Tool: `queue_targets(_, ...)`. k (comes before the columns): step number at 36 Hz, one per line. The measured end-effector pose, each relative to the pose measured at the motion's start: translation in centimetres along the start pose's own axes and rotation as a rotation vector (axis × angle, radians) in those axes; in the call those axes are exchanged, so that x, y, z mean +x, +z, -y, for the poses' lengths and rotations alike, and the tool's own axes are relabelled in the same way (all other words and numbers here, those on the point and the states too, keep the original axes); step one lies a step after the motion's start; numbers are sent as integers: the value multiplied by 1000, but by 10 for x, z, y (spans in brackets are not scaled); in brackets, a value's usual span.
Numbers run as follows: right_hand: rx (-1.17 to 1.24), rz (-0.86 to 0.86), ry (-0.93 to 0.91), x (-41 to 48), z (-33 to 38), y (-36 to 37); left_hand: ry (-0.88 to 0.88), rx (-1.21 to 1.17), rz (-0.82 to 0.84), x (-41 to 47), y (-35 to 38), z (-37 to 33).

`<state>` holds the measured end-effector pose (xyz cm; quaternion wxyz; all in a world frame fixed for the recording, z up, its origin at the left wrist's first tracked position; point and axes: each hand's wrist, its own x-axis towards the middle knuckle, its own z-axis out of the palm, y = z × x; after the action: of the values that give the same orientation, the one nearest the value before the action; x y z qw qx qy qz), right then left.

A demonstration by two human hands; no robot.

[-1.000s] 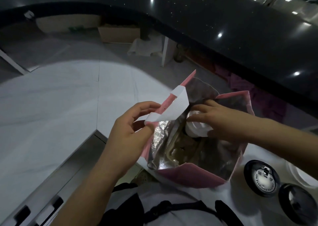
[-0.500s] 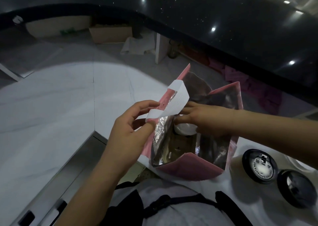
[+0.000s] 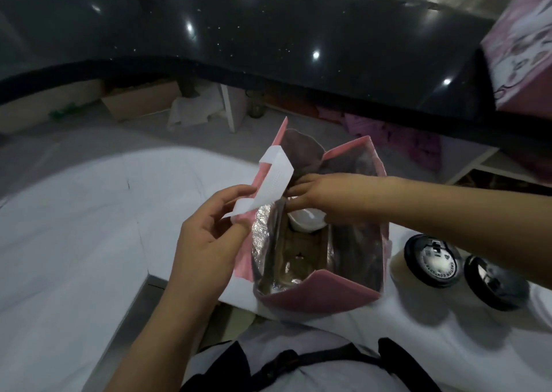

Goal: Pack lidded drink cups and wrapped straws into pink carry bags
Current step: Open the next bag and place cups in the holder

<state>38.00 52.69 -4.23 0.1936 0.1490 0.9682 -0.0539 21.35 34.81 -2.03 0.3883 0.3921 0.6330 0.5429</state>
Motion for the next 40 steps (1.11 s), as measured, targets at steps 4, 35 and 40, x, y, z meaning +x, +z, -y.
queue_targets(4,232,-40,131,-19,8,-28,11,-56,32,8,-2,-5)
queue_targets(35,432,-91,1447,-138,66,97,49,-47,482,91,-33,7)
queue_targets(40,436,-65,1459,-138,56,93,96,102,611,94,-50,-1)
